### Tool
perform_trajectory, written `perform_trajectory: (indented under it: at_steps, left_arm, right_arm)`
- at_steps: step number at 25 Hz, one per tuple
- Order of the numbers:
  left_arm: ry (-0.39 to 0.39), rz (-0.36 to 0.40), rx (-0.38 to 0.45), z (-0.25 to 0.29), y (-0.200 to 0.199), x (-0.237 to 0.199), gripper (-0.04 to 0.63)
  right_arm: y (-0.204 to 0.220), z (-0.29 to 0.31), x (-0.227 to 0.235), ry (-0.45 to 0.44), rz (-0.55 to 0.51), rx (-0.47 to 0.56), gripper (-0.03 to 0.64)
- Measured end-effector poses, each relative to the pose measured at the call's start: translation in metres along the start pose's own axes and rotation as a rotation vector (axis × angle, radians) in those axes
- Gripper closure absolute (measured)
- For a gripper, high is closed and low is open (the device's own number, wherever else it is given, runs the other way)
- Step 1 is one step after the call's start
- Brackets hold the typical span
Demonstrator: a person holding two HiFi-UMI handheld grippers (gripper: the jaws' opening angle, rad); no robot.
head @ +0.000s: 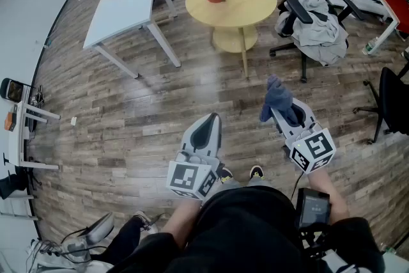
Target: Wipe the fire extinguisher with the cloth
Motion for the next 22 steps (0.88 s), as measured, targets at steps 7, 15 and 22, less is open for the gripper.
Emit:
perform_trajectory:
  at_steps: [7, 15, 22]
  left_arm:
    - [0.006, -0.007, 0.000, -0.005, 0.003, -0.006, 0.572]
    - [0.013, -0.022, -0.010, -0.015, 0.001, -0.025, 0.572]
    - [0.012, -0.047, -0.026, -0.027, 0.000, -0.049, 0.572]
  right_arm:
    - [0.003, 0.004, -0.009, -0.001, -0.014, -0.004, 0.508]
    - [-0.005, 0.012, -0.017, -0.003, 0.099, 0.077, 0.509]
    - [-0.002, 0.025, -0.026, 0.030, 0.097, 0.017, 0.512]
Point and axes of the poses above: the fingertips, and each gripper's own axes: z forward along the fingers, x to its right, y out of its underside, the point moved 6 cm from there along -z, backward along the fingers, and after that the axes turned 7 degrees about -z, right-handed, at the moved point
